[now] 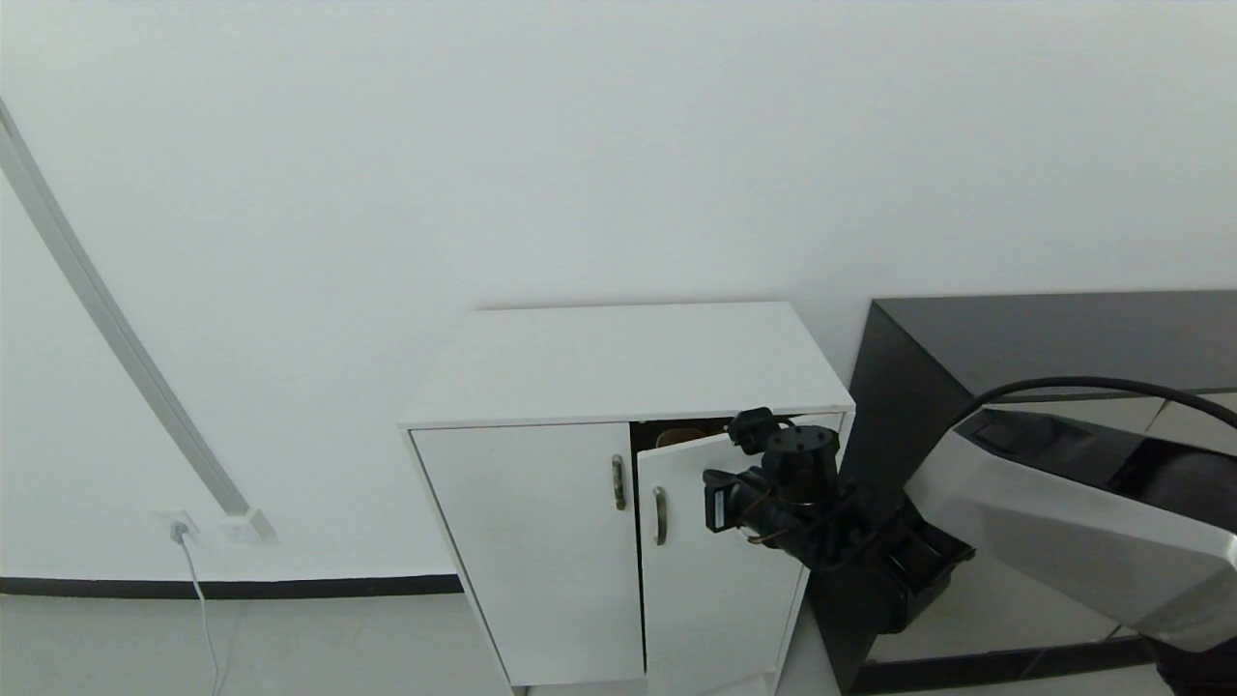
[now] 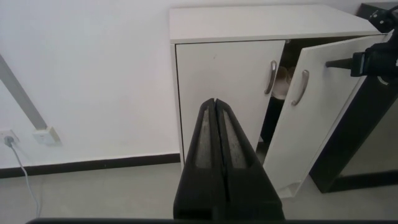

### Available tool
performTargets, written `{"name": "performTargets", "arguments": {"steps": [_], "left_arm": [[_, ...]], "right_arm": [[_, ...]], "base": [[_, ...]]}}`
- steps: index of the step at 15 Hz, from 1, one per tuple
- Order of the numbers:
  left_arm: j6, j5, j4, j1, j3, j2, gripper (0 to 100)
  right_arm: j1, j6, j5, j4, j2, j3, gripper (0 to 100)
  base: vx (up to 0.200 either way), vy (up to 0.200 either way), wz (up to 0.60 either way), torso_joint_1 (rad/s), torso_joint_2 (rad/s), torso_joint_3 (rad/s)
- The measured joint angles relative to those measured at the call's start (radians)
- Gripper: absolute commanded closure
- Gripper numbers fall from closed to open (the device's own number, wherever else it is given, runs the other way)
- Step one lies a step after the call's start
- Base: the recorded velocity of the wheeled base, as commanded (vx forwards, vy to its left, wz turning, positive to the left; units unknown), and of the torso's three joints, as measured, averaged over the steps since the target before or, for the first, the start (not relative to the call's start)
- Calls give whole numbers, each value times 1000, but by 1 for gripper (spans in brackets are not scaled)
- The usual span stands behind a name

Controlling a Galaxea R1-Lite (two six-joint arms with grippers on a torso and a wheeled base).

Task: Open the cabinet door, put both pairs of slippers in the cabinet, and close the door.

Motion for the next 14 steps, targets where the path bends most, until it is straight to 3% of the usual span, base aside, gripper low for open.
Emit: {"name": "performTargets", "arguments": {"steps": [14], "left_arm": [[0,5,0,0,0,0,100]], "right_arm": [[-35,-4,-4,122,43,-170,100]], "base": [[0,0,0,0,0,0]]}}
